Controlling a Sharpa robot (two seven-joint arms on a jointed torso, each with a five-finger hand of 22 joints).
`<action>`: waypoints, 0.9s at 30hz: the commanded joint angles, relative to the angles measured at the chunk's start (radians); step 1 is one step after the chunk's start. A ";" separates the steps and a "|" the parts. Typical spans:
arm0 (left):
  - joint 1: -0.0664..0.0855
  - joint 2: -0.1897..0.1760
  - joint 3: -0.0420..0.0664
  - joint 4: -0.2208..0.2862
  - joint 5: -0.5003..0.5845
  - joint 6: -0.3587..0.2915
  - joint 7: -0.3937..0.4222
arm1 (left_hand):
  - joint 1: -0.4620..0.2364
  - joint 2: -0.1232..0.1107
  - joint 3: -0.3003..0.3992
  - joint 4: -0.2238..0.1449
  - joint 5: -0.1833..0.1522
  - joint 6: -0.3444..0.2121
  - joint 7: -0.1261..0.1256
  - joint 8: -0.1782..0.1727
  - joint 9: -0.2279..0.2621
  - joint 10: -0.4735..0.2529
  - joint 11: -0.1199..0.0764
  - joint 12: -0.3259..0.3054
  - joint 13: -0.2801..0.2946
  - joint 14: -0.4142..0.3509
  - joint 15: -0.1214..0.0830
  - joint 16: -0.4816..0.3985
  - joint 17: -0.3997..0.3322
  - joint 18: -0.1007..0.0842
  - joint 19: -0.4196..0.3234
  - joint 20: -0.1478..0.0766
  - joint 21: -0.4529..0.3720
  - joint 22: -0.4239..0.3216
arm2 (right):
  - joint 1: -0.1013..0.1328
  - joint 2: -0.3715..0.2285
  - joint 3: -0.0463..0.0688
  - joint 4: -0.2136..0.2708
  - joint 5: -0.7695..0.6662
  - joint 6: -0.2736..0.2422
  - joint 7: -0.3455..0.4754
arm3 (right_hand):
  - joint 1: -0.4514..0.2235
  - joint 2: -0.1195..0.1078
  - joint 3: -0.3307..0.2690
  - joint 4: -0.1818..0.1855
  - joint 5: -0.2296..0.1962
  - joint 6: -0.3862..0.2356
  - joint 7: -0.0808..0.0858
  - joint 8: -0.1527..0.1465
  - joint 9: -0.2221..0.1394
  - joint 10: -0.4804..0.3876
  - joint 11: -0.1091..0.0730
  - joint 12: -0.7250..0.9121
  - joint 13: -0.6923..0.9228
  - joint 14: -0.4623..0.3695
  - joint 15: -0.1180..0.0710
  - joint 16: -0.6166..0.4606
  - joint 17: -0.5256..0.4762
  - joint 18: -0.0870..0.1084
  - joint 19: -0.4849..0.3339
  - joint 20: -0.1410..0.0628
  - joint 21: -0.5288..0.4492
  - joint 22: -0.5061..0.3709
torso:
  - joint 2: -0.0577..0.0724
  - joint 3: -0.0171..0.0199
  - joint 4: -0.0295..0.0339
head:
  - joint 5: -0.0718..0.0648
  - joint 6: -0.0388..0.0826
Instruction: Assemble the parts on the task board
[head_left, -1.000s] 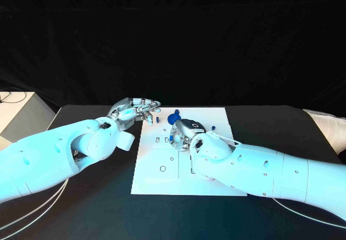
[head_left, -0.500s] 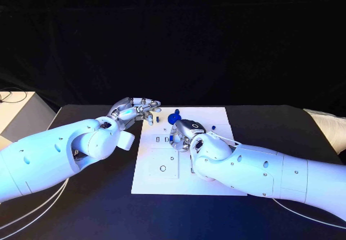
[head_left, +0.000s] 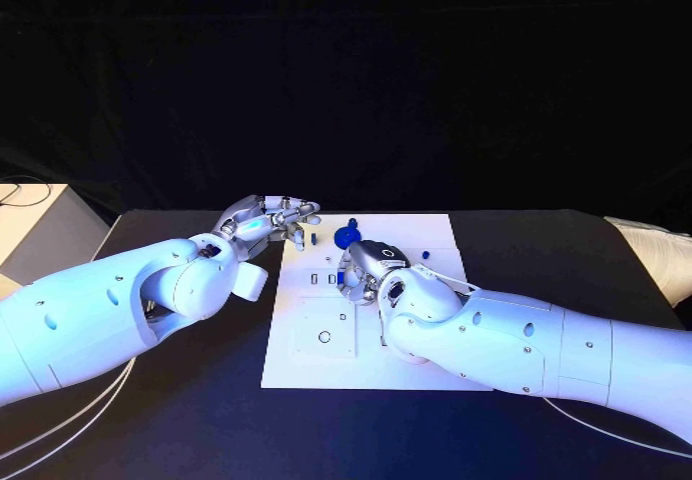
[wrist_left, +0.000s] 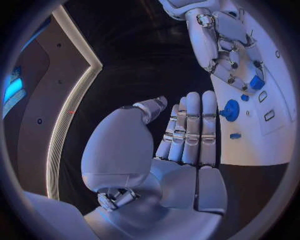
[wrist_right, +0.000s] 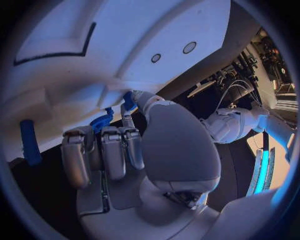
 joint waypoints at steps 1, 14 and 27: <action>0.000 0.002 0.001 0.001 -0.005 0.018 0.008 | 0.002 0.001 0.001 -0.005 -0.001 -0.003 -0.002 0.000 0.001 -0.008 -0.002 -0.002 0.001 0.001 -0.002 0.003 0.001 0.016 -0.007 -0.003 0.003 0.001 | -0.001 0.001 -0.001 0.000 -0.006 -0.003 0.011 | -0.009 -0.004 -0.002 -0.003 -0.005 -0.010 0.003 -0.007 -0.002 0.062 0.005 -0.005 0.218 0.106 0.005 0.006 0.263 -0.007 0.105 0.001 0.002 0.263 | 0.000 0.0008 -0.0008 | 0.002 -0.001; 0.000 0.001 0.001 0.000 -0.006 0.019 0.005 | 0.002 0.001 0.001 -0.005 -0.001 -0.003 -0.002 0.000 0.001 -0.008 -0.002 -0.002 0.001 0.001 -0.002 0.003 0.001 0.016 -0.007 -0.003 0.003 0.001 | -0.002 0.001 -0.001 0.001 -0.009 -0.020 0.008 | -0.043 -0.017 -0.045 0.017 -0.129 -0.031 0.008 -0.008 -0.010 0.051 0.011 -0.013 0.208 0.106 0.011 0.006 0.263 -0.007 0.105 0.008 0.002 0.263 | 0.000 0.0010 -0.0003 | 0.000 -0.002; 0.000 0.002 0.001 -0.003 -0.011 0.020 0.005 | 0.002 0.001 0.001 -0.005 -0.001 -0.003 -0.002 0.000 0.001 -0.009 -0.002 -0.002 0.002 0.000 -0.002 0.002 0.001 0.015 -0.008 -0.003 0.004 0.001 | -0.002 -0.016 -0.001 0.027 -0.023 -0.051 0.002 | -0.048 -0.023 -0.085 0.031 -0.144 -0.039 0.009 -0.007 -0.014 0.048 0.012 -0.016 0.204 0.106 0.012 0.006 0.263 -0.007 0.105 0.009 0.002 0.263 | -0.001 0.0008 0.0002 | 0.000 -0.003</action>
